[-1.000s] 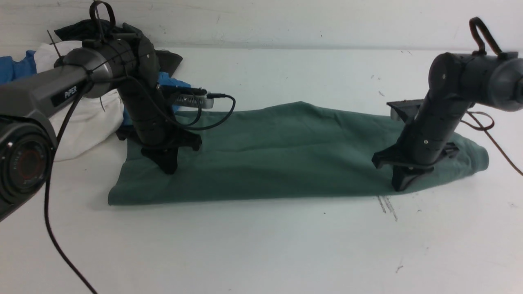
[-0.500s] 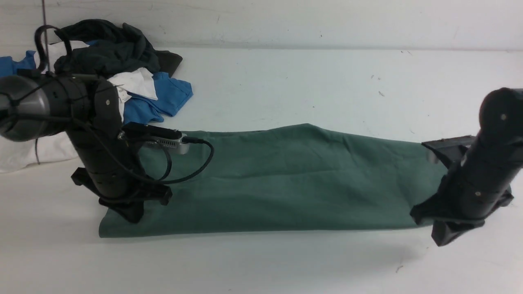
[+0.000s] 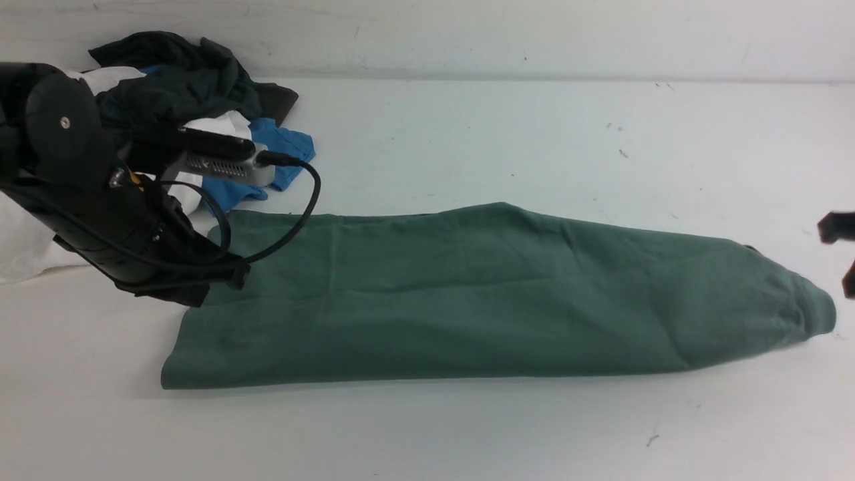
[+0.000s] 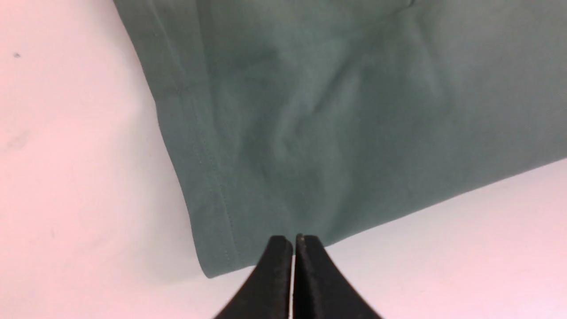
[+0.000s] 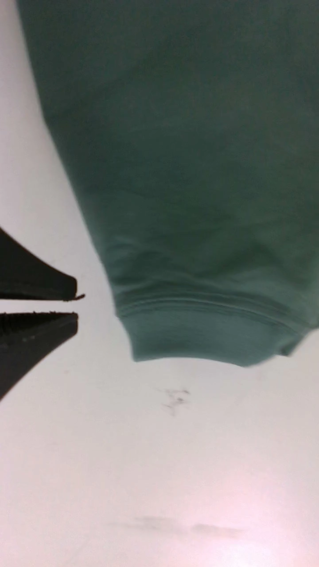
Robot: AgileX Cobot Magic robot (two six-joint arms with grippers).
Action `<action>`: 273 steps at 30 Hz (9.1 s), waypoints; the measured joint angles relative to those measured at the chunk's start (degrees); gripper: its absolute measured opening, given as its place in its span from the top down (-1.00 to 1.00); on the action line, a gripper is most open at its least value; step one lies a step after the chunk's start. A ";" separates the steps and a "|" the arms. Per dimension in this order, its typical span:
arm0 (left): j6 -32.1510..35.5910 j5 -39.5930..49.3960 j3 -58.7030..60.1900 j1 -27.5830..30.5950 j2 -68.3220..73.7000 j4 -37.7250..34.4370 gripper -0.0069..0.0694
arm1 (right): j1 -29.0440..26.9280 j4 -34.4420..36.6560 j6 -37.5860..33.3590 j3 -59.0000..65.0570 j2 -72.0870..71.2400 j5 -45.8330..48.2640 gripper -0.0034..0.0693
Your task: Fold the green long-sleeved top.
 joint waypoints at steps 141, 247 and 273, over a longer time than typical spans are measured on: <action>25.56 4.57 -24.46 -2.41 33.02 -32.35 0.80 | 36.48 2.77 3.49 -29.24 19.51 8.32 0.95; 14.60 3.40 -6.75 -4.33 23.36 -16.92 0.83 | 36.52 -0.82 7.18 -11.94 20.02 6.61 0.95; 2.90 14.10 -3.14 1.24 -18.76 -3.70 0.83 | 36.52 -3.19 6.73 8.12 -4.66 6.61 0.95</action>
